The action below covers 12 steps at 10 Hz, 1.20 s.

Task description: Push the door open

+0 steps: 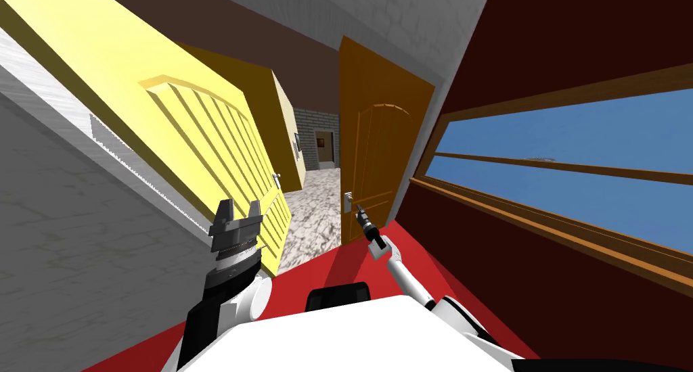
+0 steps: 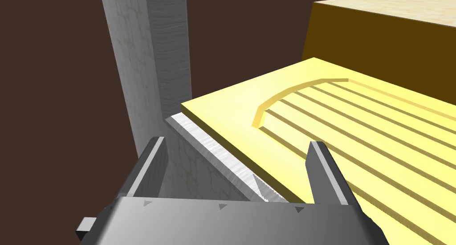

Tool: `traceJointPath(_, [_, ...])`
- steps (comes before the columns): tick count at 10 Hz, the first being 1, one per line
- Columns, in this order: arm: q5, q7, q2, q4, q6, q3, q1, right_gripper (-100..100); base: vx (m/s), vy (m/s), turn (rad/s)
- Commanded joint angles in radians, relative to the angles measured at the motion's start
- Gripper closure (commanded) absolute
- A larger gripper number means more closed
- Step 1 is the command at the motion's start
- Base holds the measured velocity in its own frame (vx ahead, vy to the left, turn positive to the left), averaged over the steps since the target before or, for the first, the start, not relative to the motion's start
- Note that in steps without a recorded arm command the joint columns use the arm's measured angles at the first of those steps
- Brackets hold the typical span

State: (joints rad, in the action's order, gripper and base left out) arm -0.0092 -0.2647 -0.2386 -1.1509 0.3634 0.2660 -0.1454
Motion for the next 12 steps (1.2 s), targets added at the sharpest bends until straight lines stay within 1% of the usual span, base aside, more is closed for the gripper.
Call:
traceJointPath(1, [0.000,0.003,0.004,0.008,0.003,-0.004,-0.004,-100,0.193,0.007,0.030])
traceJointPath(6, [-0.001,0.016,0.020,0.041,0.014,-0.023,-0.016,-100,0.188,0.052,0.034])
traceJointPath(7, [-0.001,0.018,0.022,0.045,0.016,-0.025,-0.018,-100,0.178,0.007,0.027])
traceJointPath(8, [-0.001,0.017,0.020,0.040,0.014,-0.023,-0.016,-100,0.076,0.004,0.006])
traceJointPath(9, [-0.001,0.017,0.020,0.040,0.014,-0.023,-0.016,100,-0.008,0.000,-0.005])
traceJointPath(12, [-0.001,0.017,0.020,0.040,0.014,-0.023,-0.016,100,-0.011,-0.002,0.007])
